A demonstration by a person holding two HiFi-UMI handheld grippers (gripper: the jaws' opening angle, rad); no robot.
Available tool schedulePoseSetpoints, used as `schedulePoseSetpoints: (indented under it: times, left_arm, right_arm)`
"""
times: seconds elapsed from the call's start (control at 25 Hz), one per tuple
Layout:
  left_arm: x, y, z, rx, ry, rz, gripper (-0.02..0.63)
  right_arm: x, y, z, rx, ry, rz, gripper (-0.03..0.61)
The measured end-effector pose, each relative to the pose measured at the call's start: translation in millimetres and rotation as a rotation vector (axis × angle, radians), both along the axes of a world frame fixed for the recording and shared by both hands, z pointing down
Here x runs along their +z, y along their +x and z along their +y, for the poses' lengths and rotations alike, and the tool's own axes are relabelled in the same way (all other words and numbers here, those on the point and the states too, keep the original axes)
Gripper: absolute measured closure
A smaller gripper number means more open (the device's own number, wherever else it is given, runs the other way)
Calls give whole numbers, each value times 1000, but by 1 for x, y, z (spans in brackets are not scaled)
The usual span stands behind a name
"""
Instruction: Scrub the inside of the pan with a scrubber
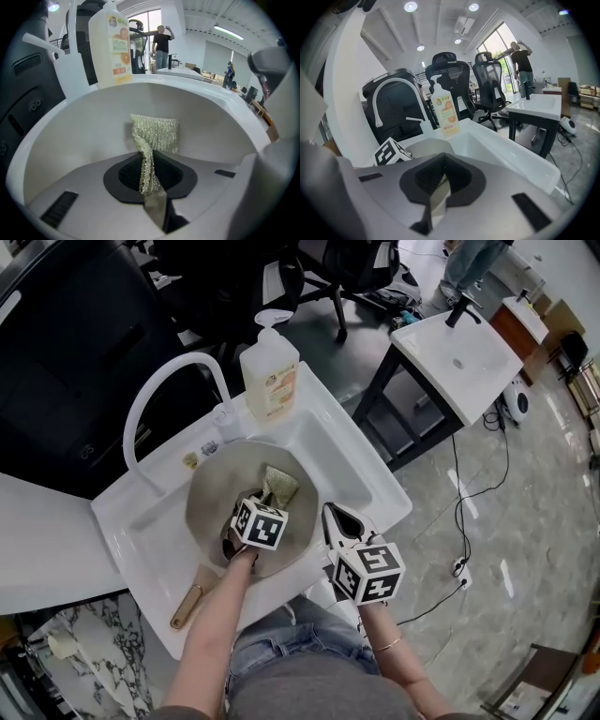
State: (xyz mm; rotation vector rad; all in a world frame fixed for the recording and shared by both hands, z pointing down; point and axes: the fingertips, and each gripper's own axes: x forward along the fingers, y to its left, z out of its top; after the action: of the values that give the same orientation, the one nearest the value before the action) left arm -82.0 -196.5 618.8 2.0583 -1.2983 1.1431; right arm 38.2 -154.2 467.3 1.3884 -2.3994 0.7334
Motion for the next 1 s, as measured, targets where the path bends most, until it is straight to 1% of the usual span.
schedulePoseSetpoints:
  times: [0.08,0.2,0.28,0.48,0.68,0.84,1.0]
  left_arm:
    - [-1,-10,-6,-15,24,-38,555]
    - [-3,-30,-14,-46,66,-120,555]
    - [-3,-44,-16,-67,76,-167,555]
    - [-4,-76,-17,-101,75,-271,554]
    - [-6,-100,-15,-118,66,-382,555]
    - [-9,-110,-10,-114,59,-462,554]
    - [-12,-120,-5,-93,58,-558,554]
  right_arm:
    - [2,-6,2,-18,-6,0,568]
    - [5,-13,4,-41,-12,1,568]
    - [5,-16,5,-50,-12,1,568]
    - [4,-15,6,-48,-9,1,568]
    - [4,-9,7,-39,-10,6,568]
    - [3,-9,9,-42,-9,6,568]
    - [1,-11,11,-50,-5,5,568]
